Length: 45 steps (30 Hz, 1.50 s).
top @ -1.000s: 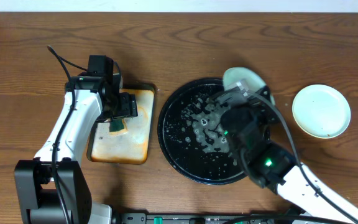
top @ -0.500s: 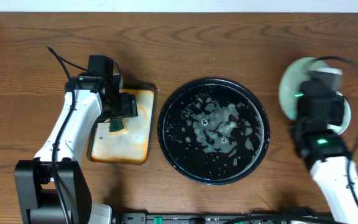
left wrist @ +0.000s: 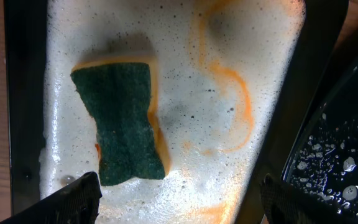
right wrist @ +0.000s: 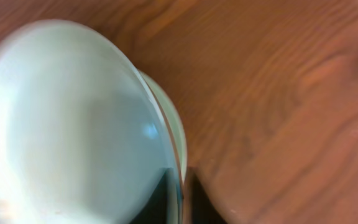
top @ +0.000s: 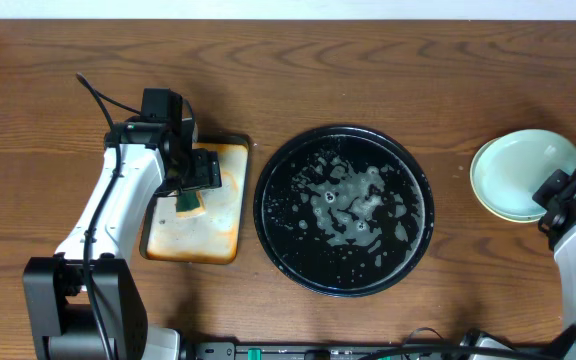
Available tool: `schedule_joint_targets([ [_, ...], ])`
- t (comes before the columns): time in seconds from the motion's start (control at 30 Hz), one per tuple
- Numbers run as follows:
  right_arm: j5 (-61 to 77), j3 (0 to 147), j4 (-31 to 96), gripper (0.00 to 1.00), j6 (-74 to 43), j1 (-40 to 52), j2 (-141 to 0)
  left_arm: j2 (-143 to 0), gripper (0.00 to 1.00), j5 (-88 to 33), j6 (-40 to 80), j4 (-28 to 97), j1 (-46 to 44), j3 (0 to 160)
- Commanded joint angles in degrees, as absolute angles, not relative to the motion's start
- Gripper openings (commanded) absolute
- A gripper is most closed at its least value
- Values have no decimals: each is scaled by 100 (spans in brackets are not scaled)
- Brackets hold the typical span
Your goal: Clean dirty plates on tray and stack at the side
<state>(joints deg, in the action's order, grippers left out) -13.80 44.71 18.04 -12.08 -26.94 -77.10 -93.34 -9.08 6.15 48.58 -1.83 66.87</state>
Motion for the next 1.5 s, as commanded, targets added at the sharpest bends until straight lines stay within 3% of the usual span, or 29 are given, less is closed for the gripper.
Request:
schedule_joint_targets([
  [0.0, -864, 4512, 1726, 54, -1417, -2731, -7780, -9397, 83, -945, 580, 4871, -183, 6643],
  [0.07, -760, 4530, 1723, 68, -1479, -2729, -7671, -9397, 83, -945, 582, 4871, -183, 6643],
  [0.1, -681, 4539, 1726, 69, -1479, -2724, -7599, -9397, 83, -945, 582, 4871, -183, 6643],
  [0.4, 1990, 4604, 1813, 60, -1474, -1892, -6071, -9397, 83, -945, 580, 4871, -183, 6643],
  [0.73, 1914, 4604, 3072, 63, -1057, 447, -5664, -9397, 83, -945, 582, 4871, -183, 6643],
  [0.77, 1909, 4604, 3065, 73, -1063, 620, -5662, -9397, 83, -945, 582, 4871, -183, 6643],
  [0.8, 1909, 4604, 3035, 99, -1063, 768, -5662, -9397, 83, -945, 582, 4871, -183, 6643],
  [1.07, 1973, 4602, 2941, 99, -1066, 1275, -5664, -9397, 83, -945, 582, 4871, -183, 6643],
  [1.27, 1959, 4602, 3614, 99, -1041, 1273, -5662, -9397, 83, -945, 582, 4871, -183, 6643],
  [1.47, 2158, 4609, 3820, 99, -397, 1186, -5365, -9397, 83, -945, 582, 4871, -183, 6643],
])
